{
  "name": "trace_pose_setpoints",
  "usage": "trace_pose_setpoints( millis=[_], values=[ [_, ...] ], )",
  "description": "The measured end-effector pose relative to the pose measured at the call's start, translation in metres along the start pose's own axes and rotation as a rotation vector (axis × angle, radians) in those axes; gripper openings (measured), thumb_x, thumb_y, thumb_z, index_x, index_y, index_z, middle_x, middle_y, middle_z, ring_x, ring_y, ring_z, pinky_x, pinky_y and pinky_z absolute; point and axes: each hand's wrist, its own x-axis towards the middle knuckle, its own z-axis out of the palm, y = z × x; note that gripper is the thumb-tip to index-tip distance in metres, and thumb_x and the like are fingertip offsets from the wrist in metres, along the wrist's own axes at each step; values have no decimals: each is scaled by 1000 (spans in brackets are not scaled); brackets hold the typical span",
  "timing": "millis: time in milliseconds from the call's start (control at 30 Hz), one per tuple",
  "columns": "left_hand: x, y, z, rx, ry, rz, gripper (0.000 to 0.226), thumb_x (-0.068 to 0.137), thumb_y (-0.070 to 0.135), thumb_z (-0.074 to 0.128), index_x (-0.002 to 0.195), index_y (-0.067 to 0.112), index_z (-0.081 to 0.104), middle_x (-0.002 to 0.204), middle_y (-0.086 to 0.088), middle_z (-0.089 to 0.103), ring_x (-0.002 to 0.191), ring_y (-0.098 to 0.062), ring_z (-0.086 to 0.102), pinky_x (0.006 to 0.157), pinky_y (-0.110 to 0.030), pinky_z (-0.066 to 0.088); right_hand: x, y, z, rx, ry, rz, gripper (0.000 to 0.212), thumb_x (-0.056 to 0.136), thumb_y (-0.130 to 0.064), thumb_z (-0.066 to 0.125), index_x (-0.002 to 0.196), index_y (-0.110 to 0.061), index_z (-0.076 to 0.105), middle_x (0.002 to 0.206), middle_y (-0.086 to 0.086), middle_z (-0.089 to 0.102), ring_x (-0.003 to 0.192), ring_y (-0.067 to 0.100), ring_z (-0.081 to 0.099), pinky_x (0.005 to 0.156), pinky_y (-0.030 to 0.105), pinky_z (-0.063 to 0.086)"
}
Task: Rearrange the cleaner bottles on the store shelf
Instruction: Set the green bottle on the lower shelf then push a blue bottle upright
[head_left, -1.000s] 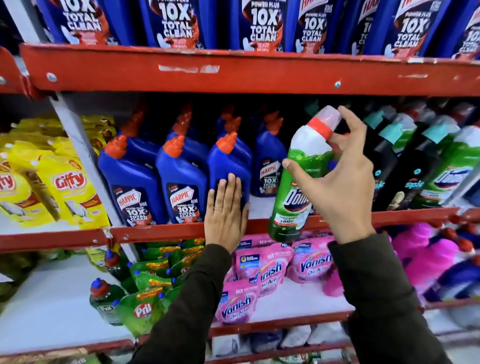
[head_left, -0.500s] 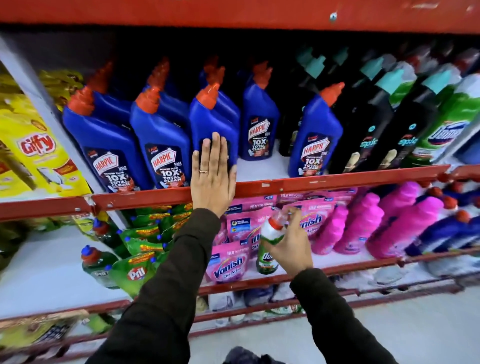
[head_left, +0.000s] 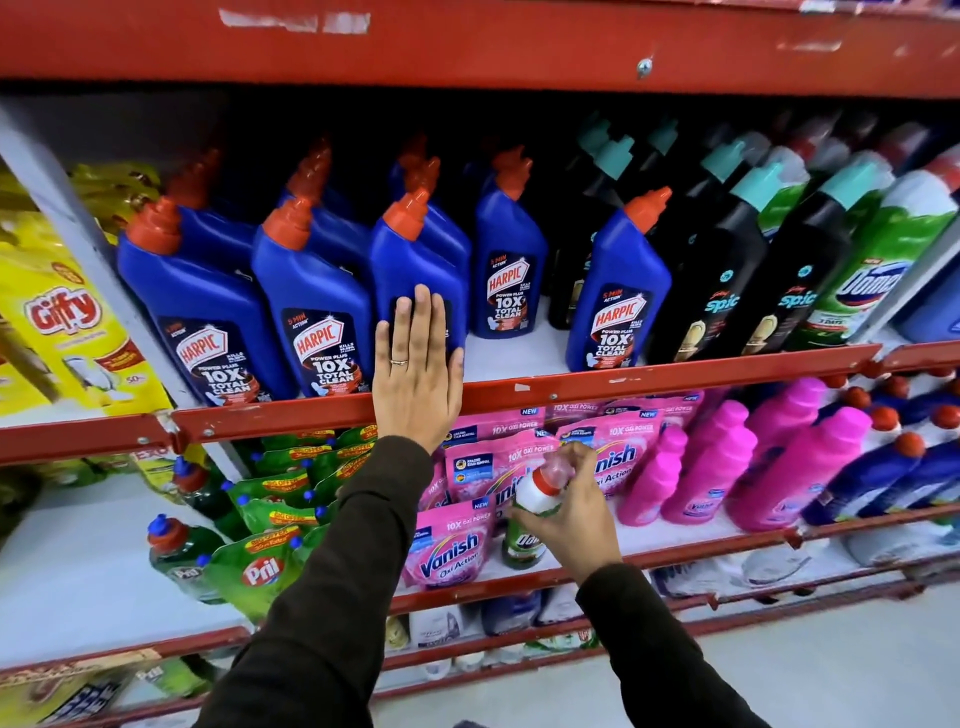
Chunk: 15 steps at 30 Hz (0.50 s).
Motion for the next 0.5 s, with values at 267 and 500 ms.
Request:
trace_pose_setpoints(
  millis=[267,500],
  values=[
    [-1,-1,1,-8,36,17,80,105,34,37,162,8,-15,168,-6,-26,157,-20,-21,129,-39,-10,54,-93,-70,151,713,-506,53,87,-19,81,130,-11,51,137,12,52,133,23,49,118,35,39],
    [-3,-2,1,-15,34,28,78,105,34,34,162,8,-14,169,-6,-24,157,-20,-18,129,-39,-10,112,-146,-111,-172,554,-181,82,87,-43,77,149,-1,43,142,20,53,133,38,48,112,43,36]
  ],
)
